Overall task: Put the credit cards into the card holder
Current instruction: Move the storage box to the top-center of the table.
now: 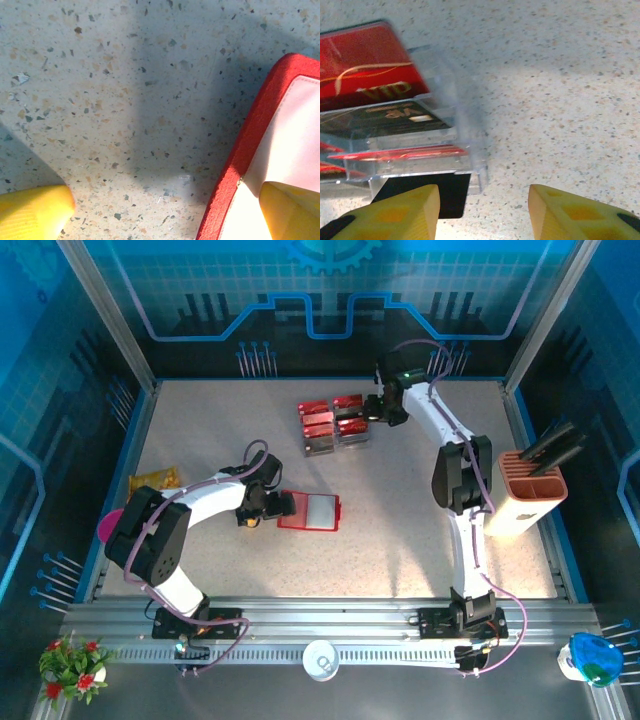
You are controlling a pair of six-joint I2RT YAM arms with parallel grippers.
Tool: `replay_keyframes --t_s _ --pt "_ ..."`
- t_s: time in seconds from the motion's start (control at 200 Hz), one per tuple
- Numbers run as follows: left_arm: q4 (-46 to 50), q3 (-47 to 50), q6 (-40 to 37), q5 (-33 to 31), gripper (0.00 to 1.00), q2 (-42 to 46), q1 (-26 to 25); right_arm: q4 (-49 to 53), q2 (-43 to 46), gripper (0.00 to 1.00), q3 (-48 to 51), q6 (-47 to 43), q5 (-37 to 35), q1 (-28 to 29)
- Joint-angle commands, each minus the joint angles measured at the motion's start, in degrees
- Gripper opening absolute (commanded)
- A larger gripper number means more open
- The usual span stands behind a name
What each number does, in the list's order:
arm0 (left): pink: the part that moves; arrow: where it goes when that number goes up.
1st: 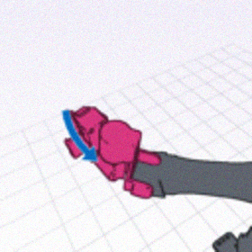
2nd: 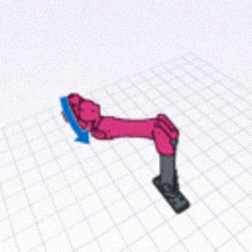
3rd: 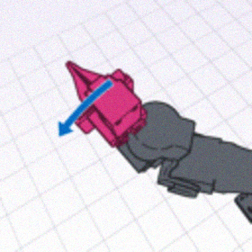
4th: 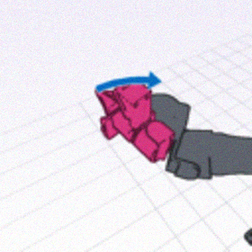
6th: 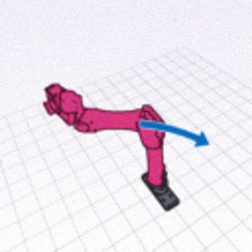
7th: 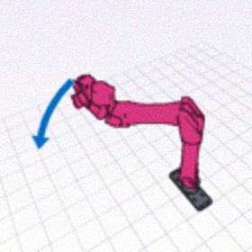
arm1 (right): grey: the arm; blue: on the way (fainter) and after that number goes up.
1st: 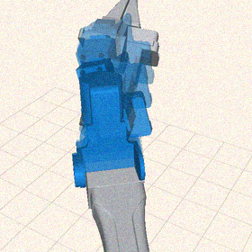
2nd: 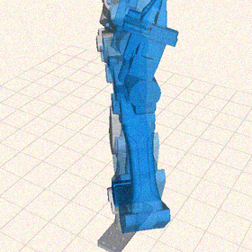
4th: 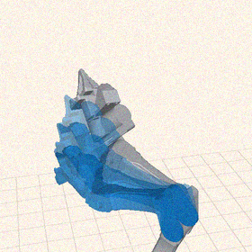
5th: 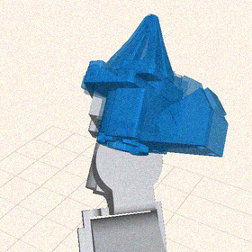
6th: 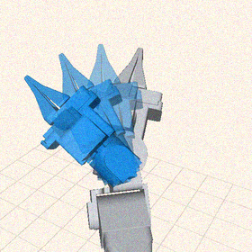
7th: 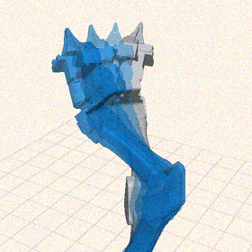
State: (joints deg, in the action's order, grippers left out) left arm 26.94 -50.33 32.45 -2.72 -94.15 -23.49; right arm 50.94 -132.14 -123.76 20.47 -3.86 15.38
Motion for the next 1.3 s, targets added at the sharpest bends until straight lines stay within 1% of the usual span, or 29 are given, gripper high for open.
replay_keyframes --t_s 0.0,0.195,0.325,0.71,0.73,0.835,1.076,1.296 --pt "-8.0 2.2 -2.5 4.3 0.99 -5.0 0.2 -0.7 -0.5 0.51 2.1 2.4 1.6 0.0" --pt "-8.1 2.0 -2.5 4.5 0.99 -5.4 0.2 -2.3 0.1 0.51 6.2 2.7 0.2 0.0" --pt "-7.9 1.7 -2.6 4.5 0.99 -5.7 0.2 -2.9 -0.5 0.51 7.2 3.2 -0.2 0.0" --pt "-7.2 1.2 -2.7 4.4 0.99 -5.8 0.2 -5.2 -0.8 0.51 6.7 4.9 1.9 0.0" --pt "-7.2 1.2 -2.7 4.4 0.99 -5.8 0.2 -5.2 -2.4 0.52 6.5 5.0 2.1 0.0" --pt "-7.0 0.9 -2.8 4.6 0.99 -5.9 0.2 -5.3 -3.6 0.54 5.3 6.0 3.1 0.0" --pt "-6.8 0.5 -3.1 4.6 0.99 -6.4 0.2 -5.4 -6.0 0.53 4.1 7.6 3.3 0.0" --pt "-6.7 0.2 -3.4 4.5 0.99 -6.5 0.2 -6.1 -4.8 0.52 6.7 7.8 2.7 0.0"
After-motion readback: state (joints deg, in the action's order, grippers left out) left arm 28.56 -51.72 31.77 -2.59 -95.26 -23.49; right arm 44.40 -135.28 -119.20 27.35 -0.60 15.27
